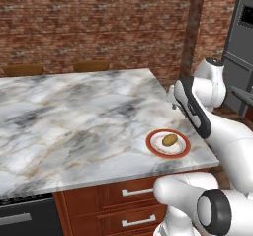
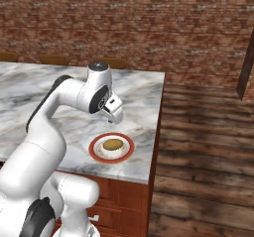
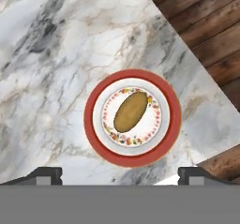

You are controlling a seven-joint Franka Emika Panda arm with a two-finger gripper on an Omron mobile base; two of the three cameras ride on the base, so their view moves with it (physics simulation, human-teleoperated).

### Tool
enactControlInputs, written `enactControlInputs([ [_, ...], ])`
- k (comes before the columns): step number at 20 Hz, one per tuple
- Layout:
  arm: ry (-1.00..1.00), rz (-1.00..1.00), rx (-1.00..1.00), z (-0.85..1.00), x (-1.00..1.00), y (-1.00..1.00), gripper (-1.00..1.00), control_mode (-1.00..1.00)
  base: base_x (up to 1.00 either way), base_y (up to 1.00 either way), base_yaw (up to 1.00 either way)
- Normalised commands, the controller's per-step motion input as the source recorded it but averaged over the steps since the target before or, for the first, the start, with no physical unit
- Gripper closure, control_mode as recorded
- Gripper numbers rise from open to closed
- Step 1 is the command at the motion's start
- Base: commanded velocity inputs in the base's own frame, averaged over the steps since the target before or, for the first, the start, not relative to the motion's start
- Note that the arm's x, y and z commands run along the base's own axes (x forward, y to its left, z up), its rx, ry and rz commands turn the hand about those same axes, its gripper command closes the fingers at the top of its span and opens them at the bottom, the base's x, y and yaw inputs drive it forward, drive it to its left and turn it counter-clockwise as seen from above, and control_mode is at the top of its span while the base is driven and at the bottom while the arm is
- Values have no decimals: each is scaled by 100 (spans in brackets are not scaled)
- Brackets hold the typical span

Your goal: Place the potato on the rack of the oven.

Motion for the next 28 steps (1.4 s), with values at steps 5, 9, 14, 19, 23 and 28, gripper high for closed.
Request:
enactControlInputs([
  [5, 0, -24, 6, -66, 2, 3, -100, -100, 0, 0, 0],
  [9, 11, -14, 0, -79, 13, 9, -100, -100, 0, 0, 0],
  [14, 5, -8, 0, -66, 20, 0, -100, -100, 0, 0, 0],
  [19, 0, -2, 0, -40, 31, -12, -100, -100, 0, 0, 0],
  [23, 0, 0, 2, -25, 30, -3, -100, -100, 0, 0, 0],
  [28, 0, 0, 1, -34, 23, 0, -100, -100, 0, 0, 0],
])
